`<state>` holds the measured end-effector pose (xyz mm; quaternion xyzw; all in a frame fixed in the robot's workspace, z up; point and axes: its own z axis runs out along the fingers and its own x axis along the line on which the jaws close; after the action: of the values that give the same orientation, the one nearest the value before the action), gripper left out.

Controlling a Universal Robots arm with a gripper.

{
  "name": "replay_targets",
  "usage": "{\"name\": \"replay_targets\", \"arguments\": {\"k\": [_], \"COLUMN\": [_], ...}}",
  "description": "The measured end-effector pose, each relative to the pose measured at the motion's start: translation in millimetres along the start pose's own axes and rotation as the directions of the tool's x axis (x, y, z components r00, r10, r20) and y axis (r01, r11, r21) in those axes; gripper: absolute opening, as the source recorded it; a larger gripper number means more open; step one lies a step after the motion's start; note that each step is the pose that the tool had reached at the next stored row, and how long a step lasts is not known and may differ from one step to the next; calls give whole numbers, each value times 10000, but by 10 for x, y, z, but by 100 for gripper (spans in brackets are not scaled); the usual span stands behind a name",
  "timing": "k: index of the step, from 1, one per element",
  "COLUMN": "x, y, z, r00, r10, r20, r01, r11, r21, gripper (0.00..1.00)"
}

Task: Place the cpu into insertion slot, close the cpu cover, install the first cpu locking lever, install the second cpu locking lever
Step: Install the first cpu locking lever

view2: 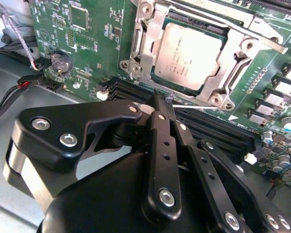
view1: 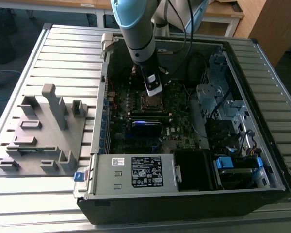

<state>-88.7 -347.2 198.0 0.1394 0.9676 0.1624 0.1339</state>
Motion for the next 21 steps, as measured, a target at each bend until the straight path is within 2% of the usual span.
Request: {"name": "replay_targets", "arguments": {"k": [9,17,21], "x": [-3,10,15], "y": [8,42,46], "z": [-14,0,13], "r00": [10000,9999,9996], "r10": [53,157,285], "r20": [-40,-9,40], "r01": [-53,-157,-285], "r11": [10000,9999,9996], "r21": [-20,-21,8], "gripper": [10,10,10]}}
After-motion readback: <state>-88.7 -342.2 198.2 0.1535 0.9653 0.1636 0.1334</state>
